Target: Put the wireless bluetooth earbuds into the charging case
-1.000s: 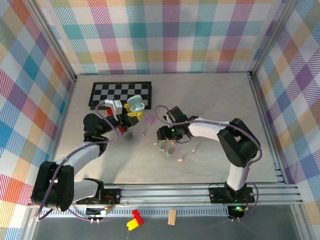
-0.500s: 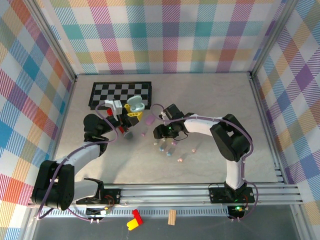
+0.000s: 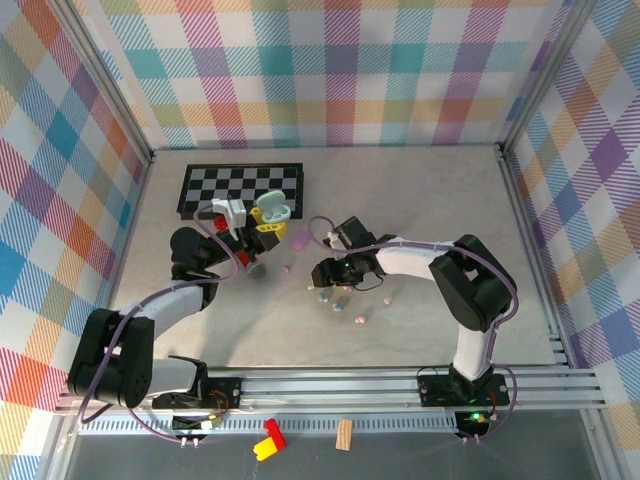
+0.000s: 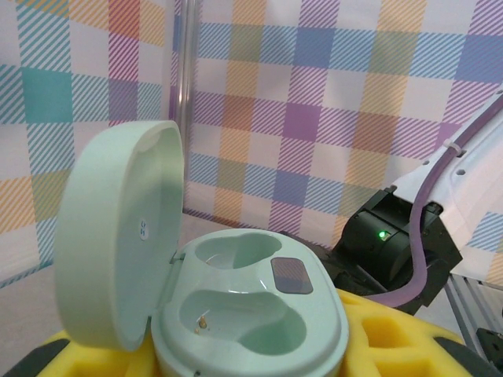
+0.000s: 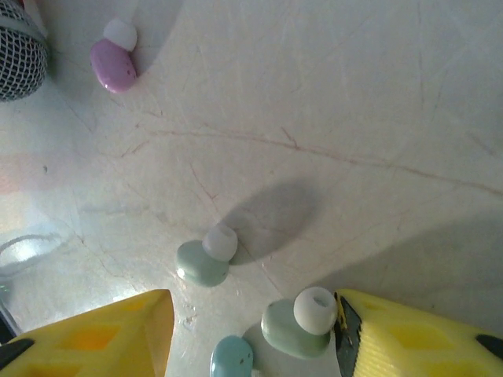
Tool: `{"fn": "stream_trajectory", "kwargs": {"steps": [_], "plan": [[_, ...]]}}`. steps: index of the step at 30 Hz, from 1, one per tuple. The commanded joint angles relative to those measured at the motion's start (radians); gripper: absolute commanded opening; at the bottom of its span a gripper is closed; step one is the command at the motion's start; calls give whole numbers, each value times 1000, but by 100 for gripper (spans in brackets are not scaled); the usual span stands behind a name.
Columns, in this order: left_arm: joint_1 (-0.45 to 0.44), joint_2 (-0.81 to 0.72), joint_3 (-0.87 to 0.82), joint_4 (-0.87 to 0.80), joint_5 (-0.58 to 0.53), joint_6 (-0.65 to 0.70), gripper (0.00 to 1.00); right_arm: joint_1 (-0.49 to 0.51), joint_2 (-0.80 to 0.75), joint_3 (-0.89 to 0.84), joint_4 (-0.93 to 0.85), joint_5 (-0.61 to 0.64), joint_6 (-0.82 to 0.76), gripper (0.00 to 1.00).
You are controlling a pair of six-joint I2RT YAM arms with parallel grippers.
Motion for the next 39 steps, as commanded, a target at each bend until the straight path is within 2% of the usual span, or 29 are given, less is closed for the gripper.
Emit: {"fn": "stream_trajectory", "kwargs": {"steps": [1,4,12,24,30,39], "plan": [[14,13,2,91,11,-29,25,14,-49,-32,-32,-30,25,57],[14,16,5,98,13,-32,25,13,-70,-32,-44,3,13,60],[34,-24,-12,83,3,-31,25,14,-84,37,-129,80,-123,61],[59,-77,-44,98,-21,-45,24,14,126,207,-186,10,-243,59],[70,-95,-43,95,-18,-57,24,12,91,119,-156,-35,-212,57],[69,-96,-42,101,-14,-64,24,13,18,31,-116,-24,-160,54]]}}
